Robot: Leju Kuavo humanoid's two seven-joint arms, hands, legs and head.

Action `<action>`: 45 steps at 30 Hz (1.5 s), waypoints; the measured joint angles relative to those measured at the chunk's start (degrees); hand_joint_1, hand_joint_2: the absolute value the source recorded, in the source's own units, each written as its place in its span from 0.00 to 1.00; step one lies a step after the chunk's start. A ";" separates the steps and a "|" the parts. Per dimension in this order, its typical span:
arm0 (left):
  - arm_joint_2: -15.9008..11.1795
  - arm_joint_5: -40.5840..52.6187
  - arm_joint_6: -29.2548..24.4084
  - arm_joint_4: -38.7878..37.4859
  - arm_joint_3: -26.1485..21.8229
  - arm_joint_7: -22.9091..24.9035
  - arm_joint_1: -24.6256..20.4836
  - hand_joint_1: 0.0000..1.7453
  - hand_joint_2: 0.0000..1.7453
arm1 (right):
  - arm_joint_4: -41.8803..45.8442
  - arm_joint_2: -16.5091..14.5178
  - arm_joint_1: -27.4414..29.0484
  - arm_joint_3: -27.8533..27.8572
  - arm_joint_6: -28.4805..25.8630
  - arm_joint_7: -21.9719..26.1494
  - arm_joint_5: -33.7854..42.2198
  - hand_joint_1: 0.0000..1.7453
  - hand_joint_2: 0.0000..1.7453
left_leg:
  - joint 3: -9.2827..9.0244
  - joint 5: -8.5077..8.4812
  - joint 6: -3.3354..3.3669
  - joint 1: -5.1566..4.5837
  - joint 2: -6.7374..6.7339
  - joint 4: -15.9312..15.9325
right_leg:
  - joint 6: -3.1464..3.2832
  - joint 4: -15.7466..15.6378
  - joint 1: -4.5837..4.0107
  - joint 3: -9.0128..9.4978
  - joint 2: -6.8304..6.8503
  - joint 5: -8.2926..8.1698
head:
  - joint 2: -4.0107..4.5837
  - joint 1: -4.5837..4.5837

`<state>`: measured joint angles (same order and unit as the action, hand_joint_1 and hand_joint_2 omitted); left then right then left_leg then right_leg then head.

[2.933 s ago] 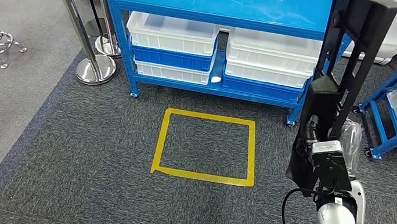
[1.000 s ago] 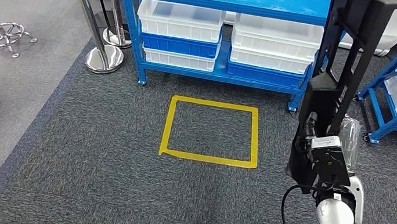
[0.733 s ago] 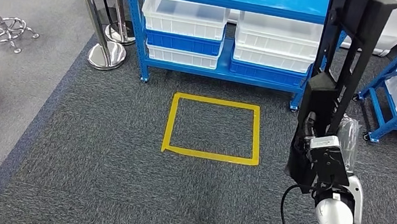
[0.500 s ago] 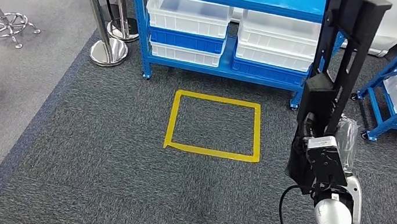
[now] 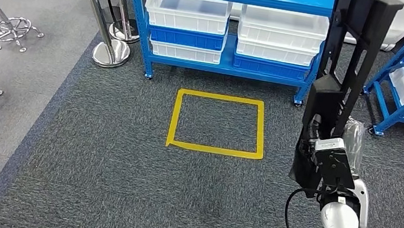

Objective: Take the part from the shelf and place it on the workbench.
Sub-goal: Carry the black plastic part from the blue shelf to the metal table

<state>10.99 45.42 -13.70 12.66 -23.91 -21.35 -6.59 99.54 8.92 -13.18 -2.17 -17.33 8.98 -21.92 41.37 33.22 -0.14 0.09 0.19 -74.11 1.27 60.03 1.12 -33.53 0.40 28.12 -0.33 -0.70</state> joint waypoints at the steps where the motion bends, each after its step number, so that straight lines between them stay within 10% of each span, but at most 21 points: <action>1: 0.00 0.02 0.01 0.00 -0.01 0.00 0.03 0.00 1.00 | 0.00 0.00 0.00 -0.01 0.01 0.00 0.00 1.00 1.00 | -0.13 -0.15 -0.07 0.12 0.00 -0.75 | -0.06 0.08 -0.02 -0.28 0.00 -0.18 | 0.00 -0.01; 6: -0.02 0.06 0.09 0.00 -0.02 -0.01 -0.07 0.00 1.00 | -0.01 0.00 -0.04 -0.01 0.04 -0.02 0.01 1.00 1.00 | -9.37 -5.61 0.86 -0.19 0.16 13.99 | -0.96 0.20 0.00 -0.87 -0.05 -0.92 | 0.00 0.01; 10: 0.02 0.07 0.09 0.00 -0.08 0.00 -0.02 0.00 1.00 | -0.02 0.00 -0.03 -0.01 0.10 -0.06 0.12 1.00 1.00 | -9.78 -6.85 2.10 -0.47 0.00 16.70 | -2.38 -0.14 0.32 -1.36 -0.12 -1.41 | 0.00 0.00; 13: 0.07 0.13 0.03 0.00 -0.12 0.00 -0.17 0.00 1.00 | -0.03 0.00 -0.04 -0.01 0.14 -0.07 0.16 1.00 1.00 | -9.07 -8.34 3.09 -0.42 -0.29 17.80 | -2.56 5.48 0.19 -3.58 -0.25 3.68 | 0.00 0.09; 16: 0.07 0.15 -0.09 0.00 -0.15 0.03 -0.12 0.00 1.00 | -0.13 0.00 0.05 -0.01 0.27 -0.07 0.19 1.00 1.00 | -7.25 -9.01 3.27 -0.55 -0.34 16.91 | -2.68 13.59 0.16 -5.84 -0.31 7.44 | 0.00 0.13; 21: 0.07 0.30 -0.18 0.00 -0.21 0.09 -0.13 0.00 1.00 | -0.17 0.00 -0.07 -0.02 0.32 -0.06 0.19 1.00 1.00 | -4.41 -9.57 2.59 -0.57 -0.27 14.54 | -2.66 1.63 0.10 2.23 -0.25 2.89 | 0.00 0.11; 25: 0.05 0.28 -0.26 0.00 -0.27 0.09 -0.08 0.00 1.00 | -0.18 0.00 -0.21 -0.03 0.30 -0.03 -0.01 1.00 1.00 | -3.48 -10.05 1.23 -0.56 -0.16 13.85 | -1.16 0.67 -0.09 1.79 -0.44 2.18 | 0.00 0.10; 31: 0.04 0.37 -0.26 0.00 -0.31 0.16 -0.02 0.00 1.00 | -0.19 0.00 -0.45 -0.03 0.30 -0.05 -0.39 1.00 1.00 | 1.59 -0.40 -0.21 0.03 -0.14 -1.23 | 0.16 0.58 -0.34 -0.56 -0.29 0.10 | 0.00 0.07; 37: 0.04 0.74 -0.28 0.00 -0.33 0.27 -0.22 0.00 1.00 | -0.26 -0.01 -0.78 -0.03 0.27 -0.08 -0.81 1.00 1.00 | -9.50 -5.15 1.75 -0.74 -0.05 14.15 | -0.46 0.50 -0.74 -1.87 -0.27 -1.25 | 0.00 0.09; 41: 0.06 0.79 -0.39 0.00 -0.44 0.32 -0.22 0.00 1.00 | -0.40 0.00 -1.00 -0.03 0.22 -0.09 -0.81 1.00 1.00 | -10.34 -6.38 2.83 -0.99 -0.32 17.09 | -1.77 0.37 -0.31 -2.03 -0.23 -1.48 | 0.00 0.10; 45: 0.08 0.84 -0.44 0.00 -0.48 0.33 -0.20 0.00 1.00 | -0.47 0.02 -0.75 -0.03 0.15 -0.08 -0.61 1.00 1.00 | -10.14 -7.67 3.62 -0.73 -1.30 18.45 | -2.55 10.51 -0.28 -6.71 -0.44 4.52 | 0.00 0.23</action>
<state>11.08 46.27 -14.14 12.66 -24.38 -21.03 -6.78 99.07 8.94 -13.93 -2.21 -17.18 8.90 -22.53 31.23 25.55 3.48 -0.64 -1.11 -55.67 -1.28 70.54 0.84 -40.23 -0.04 32.64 -0.33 -0.48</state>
